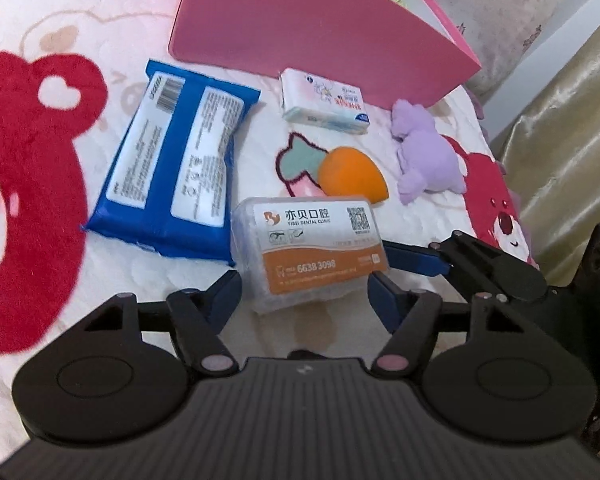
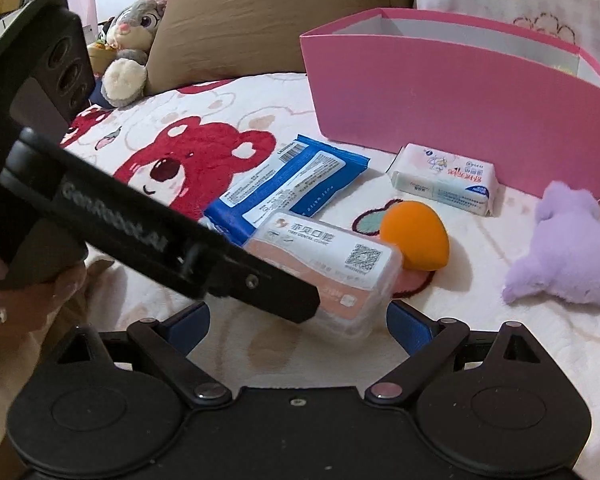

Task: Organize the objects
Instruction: 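Close the left tool on the clear dental-floss box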

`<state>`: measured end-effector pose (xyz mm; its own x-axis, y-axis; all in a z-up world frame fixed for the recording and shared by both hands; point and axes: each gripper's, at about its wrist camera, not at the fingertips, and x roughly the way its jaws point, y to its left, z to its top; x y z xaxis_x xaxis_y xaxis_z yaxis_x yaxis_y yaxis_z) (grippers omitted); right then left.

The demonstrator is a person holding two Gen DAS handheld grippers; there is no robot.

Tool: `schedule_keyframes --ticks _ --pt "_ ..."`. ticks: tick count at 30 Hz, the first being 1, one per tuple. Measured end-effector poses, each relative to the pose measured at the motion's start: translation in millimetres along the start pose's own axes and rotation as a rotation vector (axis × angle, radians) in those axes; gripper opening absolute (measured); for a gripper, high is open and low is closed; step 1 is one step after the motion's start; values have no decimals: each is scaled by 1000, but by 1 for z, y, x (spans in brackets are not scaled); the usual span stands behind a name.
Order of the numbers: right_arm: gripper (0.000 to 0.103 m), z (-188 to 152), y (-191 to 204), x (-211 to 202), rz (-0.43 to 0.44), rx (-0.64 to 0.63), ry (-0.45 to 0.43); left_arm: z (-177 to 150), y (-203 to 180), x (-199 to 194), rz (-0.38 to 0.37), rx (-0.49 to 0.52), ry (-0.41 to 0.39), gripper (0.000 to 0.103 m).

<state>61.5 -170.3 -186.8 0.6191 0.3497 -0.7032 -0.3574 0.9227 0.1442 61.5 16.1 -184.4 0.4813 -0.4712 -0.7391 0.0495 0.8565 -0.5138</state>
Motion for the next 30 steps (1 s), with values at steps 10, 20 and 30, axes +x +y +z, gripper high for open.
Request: schedule_keyframes --ticks 10,20,30 --pt "96 -6 -12 8 10 68 42 -3 -4 -3 -25 -41 34 69" --pt "94 -8 -8 13 -3 50 15 2 5 5 1 -111 -32 61" --pt "80 -5 -11 8 -35 47 12 1 1 -3 17 -110 -46 59"
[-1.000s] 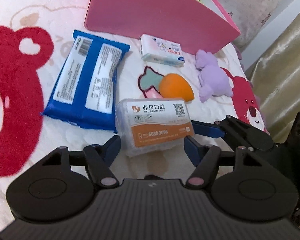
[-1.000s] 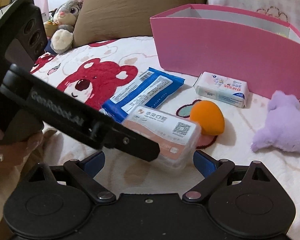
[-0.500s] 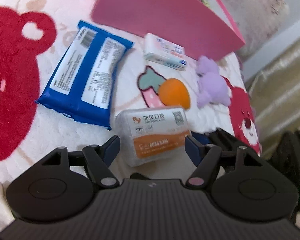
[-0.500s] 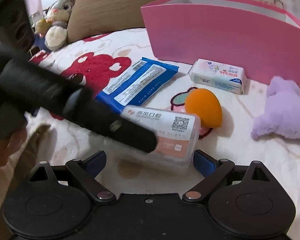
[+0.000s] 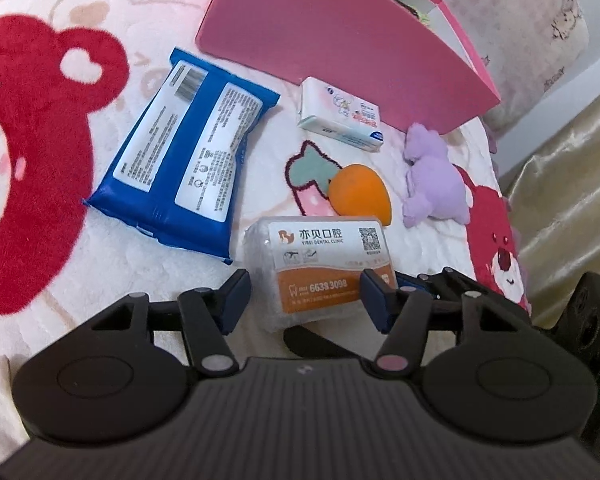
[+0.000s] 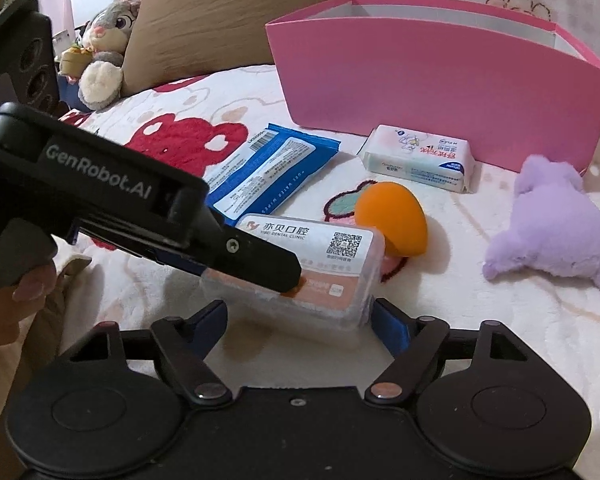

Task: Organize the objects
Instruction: 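Close the left tool on the clear dental-floss box, then lift the floss box with the left tool and carry it into the pink box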

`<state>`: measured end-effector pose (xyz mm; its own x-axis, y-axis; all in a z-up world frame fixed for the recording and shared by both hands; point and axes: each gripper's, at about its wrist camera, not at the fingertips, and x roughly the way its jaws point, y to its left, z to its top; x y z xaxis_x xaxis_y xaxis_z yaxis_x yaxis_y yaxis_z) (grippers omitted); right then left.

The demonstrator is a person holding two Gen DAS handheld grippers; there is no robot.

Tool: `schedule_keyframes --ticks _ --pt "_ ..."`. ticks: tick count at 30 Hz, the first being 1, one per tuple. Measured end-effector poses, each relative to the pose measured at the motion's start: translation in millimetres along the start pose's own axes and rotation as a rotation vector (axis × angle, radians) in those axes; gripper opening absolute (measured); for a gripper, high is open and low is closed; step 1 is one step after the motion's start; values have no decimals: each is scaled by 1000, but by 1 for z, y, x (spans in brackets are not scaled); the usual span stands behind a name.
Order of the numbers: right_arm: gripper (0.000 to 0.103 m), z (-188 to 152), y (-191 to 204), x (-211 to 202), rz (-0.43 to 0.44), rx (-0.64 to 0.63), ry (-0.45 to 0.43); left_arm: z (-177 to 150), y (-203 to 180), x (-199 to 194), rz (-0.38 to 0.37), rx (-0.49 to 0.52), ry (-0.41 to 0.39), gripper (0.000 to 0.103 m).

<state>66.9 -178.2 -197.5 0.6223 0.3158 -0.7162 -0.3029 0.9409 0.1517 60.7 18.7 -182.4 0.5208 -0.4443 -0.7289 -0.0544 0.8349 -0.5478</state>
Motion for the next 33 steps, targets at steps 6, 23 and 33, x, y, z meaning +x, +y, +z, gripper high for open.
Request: schedule_keyframes --ticks 6,23,33 --pt "72 -2 5 -14 -10 -28 3 -3 -12 -16 28 57 -19 59" --pt "72 7 34 -66 -98 -109 -46 -11 -47 -66 11 188 -69 59" --pt "72 23 55 -86 -200 -150 -70 1 -78 -101 43 305 -72 57"
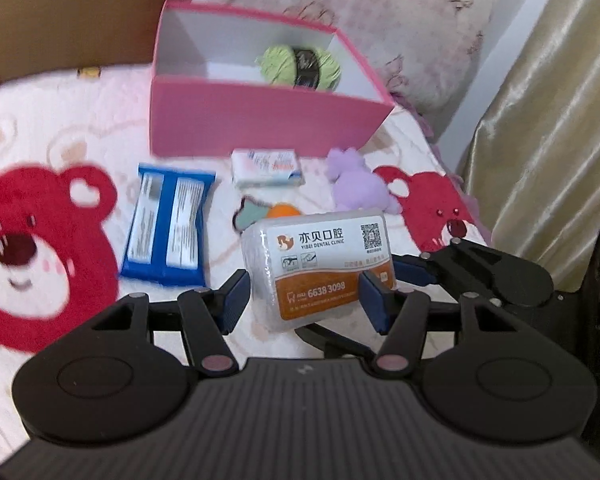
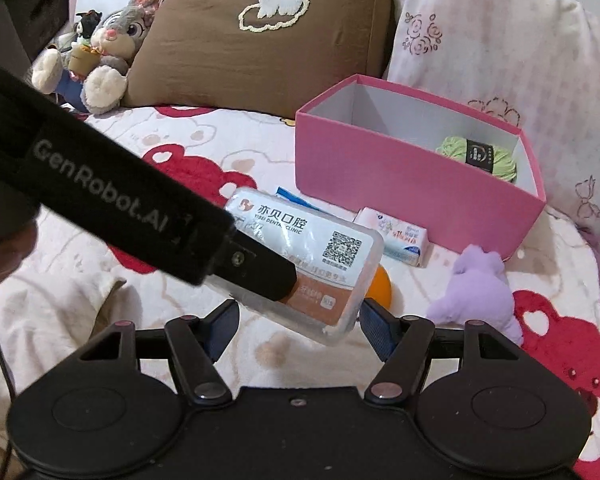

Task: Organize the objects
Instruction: 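Lift the floss box with the left tool and carry it into the pink box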

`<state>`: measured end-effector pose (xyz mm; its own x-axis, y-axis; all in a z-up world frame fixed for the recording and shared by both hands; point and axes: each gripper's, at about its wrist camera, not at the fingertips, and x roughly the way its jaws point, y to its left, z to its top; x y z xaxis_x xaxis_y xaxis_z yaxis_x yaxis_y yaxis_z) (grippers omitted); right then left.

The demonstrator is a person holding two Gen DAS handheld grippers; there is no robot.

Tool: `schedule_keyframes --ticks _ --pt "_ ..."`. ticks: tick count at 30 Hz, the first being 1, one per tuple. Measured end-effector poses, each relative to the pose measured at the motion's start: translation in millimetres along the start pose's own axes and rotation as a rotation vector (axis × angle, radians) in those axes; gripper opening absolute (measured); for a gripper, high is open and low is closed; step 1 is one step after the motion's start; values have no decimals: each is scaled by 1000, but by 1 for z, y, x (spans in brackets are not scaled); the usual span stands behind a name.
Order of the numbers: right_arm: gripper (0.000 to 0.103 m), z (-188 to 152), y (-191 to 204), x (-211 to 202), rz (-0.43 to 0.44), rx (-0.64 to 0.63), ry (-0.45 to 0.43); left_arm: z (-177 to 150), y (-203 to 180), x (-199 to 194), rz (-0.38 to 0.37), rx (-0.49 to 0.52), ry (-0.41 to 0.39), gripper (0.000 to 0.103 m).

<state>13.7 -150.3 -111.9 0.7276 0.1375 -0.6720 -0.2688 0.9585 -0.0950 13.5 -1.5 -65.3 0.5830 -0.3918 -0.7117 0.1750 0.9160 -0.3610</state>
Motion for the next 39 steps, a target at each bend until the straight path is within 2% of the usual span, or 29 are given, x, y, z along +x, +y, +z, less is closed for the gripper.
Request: schedule_keyframes --ticks 3,9,16,24,34,38,39 --pt "72 12 -1 -4 -27 -15 -16 12 -5 -10 5 22 -17 57" --pt "72 36 -8 -13 -24 -4 -40 40 -2 -23 -23 13 -21 57" --pt "72 62 -13 -17 -71 -60 -74 71 -2 -26 -42 19 -31 57" --pt "72 99 -40 -15 -69 -63 -97 120 -1 -21 -53 4 -36 57" --pt "65 135 -68 34 -30 -23 -104 192 19 13 -60 -52 6 59" --pt "65 150 -90 62 -13 -29 -76 218 26 37 -24 -92 16 60" --pt "65 152 -96 69 -13 -25 -83 225 28 45 -15 -128 13 62"
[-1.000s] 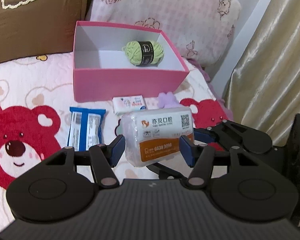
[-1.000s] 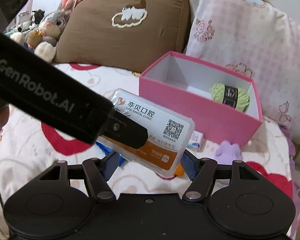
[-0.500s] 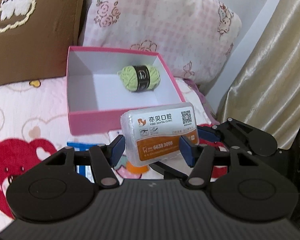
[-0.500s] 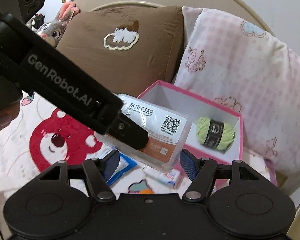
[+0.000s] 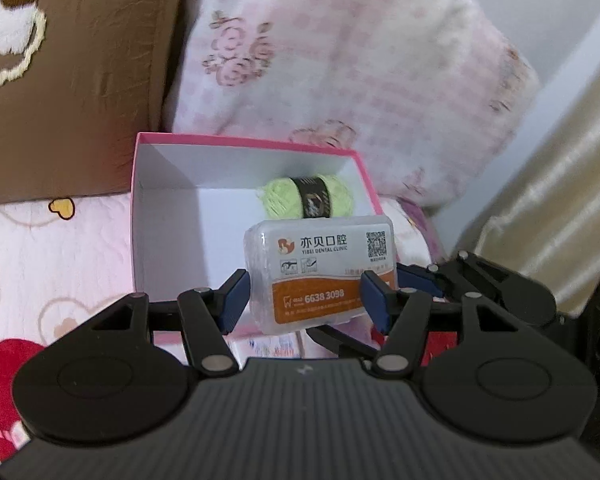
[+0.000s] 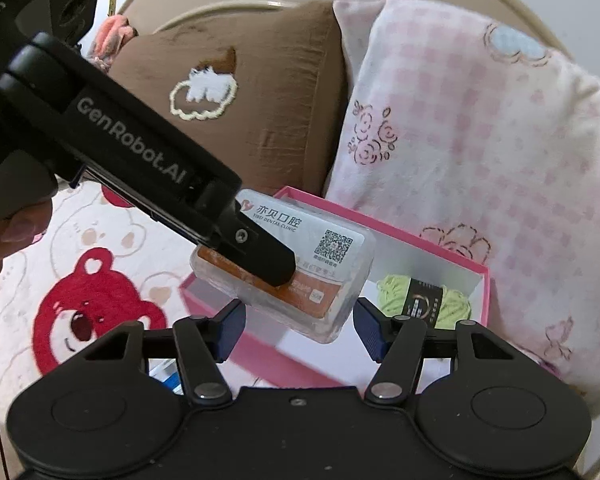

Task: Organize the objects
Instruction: 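Lift the floss box with the left tool and carry it into the pink box, then lower the floss box beside the yarn and open the left tool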

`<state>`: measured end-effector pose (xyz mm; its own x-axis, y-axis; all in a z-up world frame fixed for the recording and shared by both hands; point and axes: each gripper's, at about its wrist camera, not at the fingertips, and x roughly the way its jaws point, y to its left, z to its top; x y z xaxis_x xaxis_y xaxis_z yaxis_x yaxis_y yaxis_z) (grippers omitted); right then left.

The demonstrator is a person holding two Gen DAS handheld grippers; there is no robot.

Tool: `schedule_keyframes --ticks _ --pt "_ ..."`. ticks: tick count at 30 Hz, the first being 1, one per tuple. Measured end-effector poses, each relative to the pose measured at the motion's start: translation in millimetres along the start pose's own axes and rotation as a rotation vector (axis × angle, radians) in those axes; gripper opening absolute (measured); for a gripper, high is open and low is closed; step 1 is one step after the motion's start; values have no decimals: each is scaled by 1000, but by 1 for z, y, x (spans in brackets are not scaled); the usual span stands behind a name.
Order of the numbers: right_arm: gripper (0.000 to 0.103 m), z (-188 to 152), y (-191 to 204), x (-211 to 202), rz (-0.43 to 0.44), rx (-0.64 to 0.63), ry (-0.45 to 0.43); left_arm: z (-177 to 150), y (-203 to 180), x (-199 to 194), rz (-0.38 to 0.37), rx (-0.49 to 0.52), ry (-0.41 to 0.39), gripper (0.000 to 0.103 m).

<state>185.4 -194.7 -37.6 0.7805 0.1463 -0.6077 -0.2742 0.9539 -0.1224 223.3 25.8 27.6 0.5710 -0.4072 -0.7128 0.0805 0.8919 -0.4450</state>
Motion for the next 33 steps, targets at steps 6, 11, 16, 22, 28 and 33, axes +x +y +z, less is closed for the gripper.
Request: schedule_keyframes --ticks 6,11,16,22,28,33 --pt "65 -5 -35 47 10 52 -5 28 6 48 46 -44 -4 62" --pt "65 -7 -53 83 55 80 41 42 25 85 69 -81 33 62" --pt "65 -8 -56 103 88 38 76 46 42 104 62 -122 60 62" --pt "65 -4 -57 131 127 48 176 45 56 125 84 -117 100 62" --pt "65 -3 -60 154 123 108 257 51 66 150 97 -142 132 62" --pt "65 2 -69 169 121 199 325 59 74 166 95 -206 163 61"
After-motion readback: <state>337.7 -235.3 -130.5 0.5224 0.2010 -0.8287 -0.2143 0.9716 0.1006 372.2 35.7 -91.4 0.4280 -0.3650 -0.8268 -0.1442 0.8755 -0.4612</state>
